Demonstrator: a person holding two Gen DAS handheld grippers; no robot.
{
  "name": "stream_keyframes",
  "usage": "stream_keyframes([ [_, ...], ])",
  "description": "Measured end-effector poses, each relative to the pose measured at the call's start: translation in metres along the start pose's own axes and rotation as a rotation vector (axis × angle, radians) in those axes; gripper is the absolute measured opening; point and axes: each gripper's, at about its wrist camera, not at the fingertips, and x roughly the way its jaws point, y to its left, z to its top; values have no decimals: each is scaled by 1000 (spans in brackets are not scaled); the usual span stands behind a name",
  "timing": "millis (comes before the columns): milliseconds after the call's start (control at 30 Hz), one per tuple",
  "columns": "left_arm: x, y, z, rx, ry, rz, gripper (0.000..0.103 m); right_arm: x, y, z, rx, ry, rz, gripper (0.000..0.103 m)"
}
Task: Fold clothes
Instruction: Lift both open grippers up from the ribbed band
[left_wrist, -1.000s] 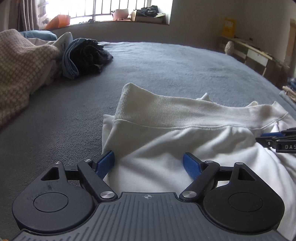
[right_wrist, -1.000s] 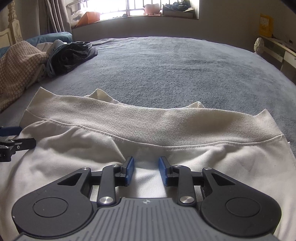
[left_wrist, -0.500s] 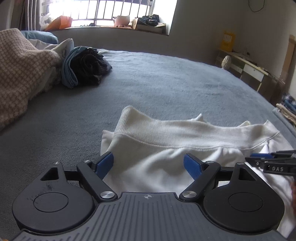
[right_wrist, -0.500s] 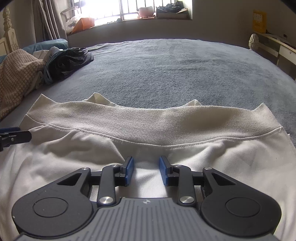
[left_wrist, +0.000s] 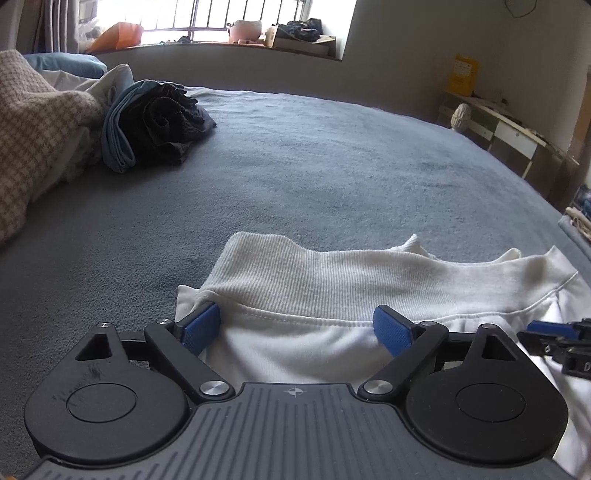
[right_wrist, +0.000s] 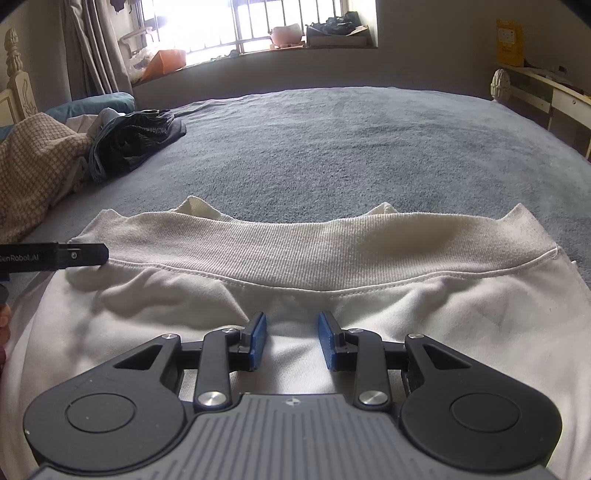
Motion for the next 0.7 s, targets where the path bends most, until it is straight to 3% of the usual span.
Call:
stream_keyframes([
  [133, -1, 2, -1, -6, -3, -5, 91, -22, -29, 12, 71, -80, -61, 39],
  [233, -2, 2, -2, -5, -8, -1, 91, -33, -70, 24, 141, -118, -181, 39],
  [300, -1, 1, -2, 1, -11, 4, 91, -34, -95, 26, 178, -107, -271, 39],
  [400, -1, -2, -3, 15, -12, 11, 91, -15, -130, 13, 217, -2, -358, 38],
  [467, 0, -3, -3, 26, -10, 16, 91, -9, -143, 2, 217, 0, -349, 38],
  [600, -9, -4, 1, 40, -7, 18, 90, -18, -134, 11, 182, 11, -359, 38],
  [700, -28, -7, 4, 50, -48, 10, 90, -38, -122, 20, 211, -9, -269, 38],
])
